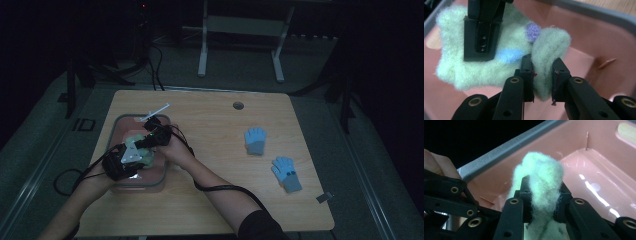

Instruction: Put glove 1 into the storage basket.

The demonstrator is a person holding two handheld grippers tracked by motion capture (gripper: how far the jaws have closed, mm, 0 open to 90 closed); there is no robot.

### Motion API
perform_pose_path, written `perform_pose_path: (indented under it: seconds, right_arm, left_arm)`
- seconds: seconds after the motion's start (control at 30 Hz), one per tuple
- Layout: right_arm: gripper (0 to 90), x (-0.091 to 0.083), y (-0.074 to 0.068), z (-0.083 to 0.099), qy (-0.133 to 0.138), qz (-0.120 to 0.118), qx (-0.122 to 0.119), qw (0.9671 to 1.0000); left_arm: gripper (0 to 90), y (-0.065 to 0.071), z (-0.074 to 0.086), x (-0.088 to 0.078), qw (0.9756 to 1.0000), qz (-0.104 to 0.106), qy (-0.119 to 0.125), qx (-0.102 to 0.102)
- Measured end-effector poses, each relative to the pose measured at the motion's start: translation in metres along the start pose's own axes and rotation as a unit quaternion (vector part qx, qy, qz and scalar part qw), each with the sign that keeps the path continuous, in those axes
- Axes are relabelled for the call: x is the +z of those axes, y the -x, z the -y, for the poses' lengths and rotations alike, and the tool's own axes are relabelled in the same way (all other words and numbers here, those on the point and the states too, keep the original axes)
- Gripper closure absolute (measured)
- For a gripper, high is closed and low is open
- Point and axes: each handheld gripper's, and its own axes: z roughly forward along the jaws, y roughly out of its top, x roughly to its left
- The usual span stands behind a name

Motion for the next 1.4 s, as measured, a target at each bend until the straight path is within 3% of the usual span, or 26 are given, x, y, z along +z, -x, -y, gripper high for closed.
perform_pose_path:
  seconds: [0.2,0.23,0.27,0.33,0.47,0.63,0.67,0.7,0.73,0.77,0.8,0.9,0.97,1.03,1.13,1.4]
  right_arm:
    - [68.2,0.01,0.009,0.003,-0.025,0.025,0.013,0.9993]
    - [64.1,0.01,0.009,0.003,-0.025,0.022,0.015,0.9993]
    - [58.2,0.01,0.008,0.001,-0.028,0.039,0.008,0.9988]
    - [53.5,0.008,0.01,0.001,-0.028,0.042,0.011,0.9987]
    - [49.4,0.004,0.011,0.0,-0.023,0.049,0.01,0.9985]
    - [44.6,-0.004,0.015,0.002,-0.02,0.047,0.014,0.9986]
    - [43.5,-0.006,0.015,0.003,-0.02,0.047,0.016,0.9986]
    - [40.3,-0.01,0.014,0.005,-0.017,0.045,0.014,0.9988]
    - [40.3,-0.01,0.014,0.005,-0.017,0.045,0.014,0.9988]
    - [39.4,-0.012,0.014,0.005,-0.015,0.044,0.014,0.9988]
    - [35.8,-0.018,0.013,0.007,-0.008,0.037,0.012,0.9992]
    - [31.3,-0.024,0.011,0.008,-0.004,0.03,0.009,0.9995]
    - [28.4,-0.033,0.009,0.011,0.002,0.018,0.004,0.9998]
    - [26.8,-0.036,0.008,0.012,0.006,0.012,0.003,0.9999]
    - [23.3,-0.049,0.004,0.017,0.011,0.001,-0.008,0.9999]
    - [21.2,-0.077,-0.004,0.03,0.014,0.014,-0.034,0.9992]
  left_arm:
    - [75.9,-0.003,-0.001,0.016,0.9996,0.008,-0.028,-0.006]
    - [75.8,-0.004,-0.001,0.018,0.9993,0.009,-0.037,-0.005]
    - [75.7,-0.004,-0.002,0.02,0.9991,0.01,-0.041,-0.004]
    - [75.2,-0.006,-0.003,0.026,0.9977,0.021,-0.064,-0.009]
    - [72.2,-0.008,-0.004,0.027,0.9972,0.026,-0.07,-0.008]
    - [58.9,-0.012,-0.003,0.027,0.9963,0.041,-0.069,-0.03]
    - [53.5,-0.012,-0.003,0.027,0.9963,0.039,-0.068,-0.035]
    - [39.5,-0.013,-0.004,0.026,0.9959,0.035,-0.071,-0.043]
    - [39.5,-0.014,-0.004,0.026,0.9957,0.034,-0.071,-0.049]
    - [35.2,-0.014,-0.004,0.024,0.9959,0.027,-0.065,-0.058]
    - [25.1,-0.014,-0.005,0.022,0.9957,0.025,-0.057,-0.069]
    - [15.1,-0.015,-0.007,0.016,0.9946,0.031,-0.052,-0.084]
    - [12.8,-0.014,-0.008,0.013,0.9949,0.027,-0.049,-0.084]
    - [11.0,-0.014,-0.01,0.008,0.9933,0.038,-0.034,-0.104]
    - [8.5,-0.011,-0.016,0.001,0.9941,0.026,-0.016,-0.104]
    - [8.6,0.0,-0.035,-0.009,0.9941,0.036,0.022,-0.1]
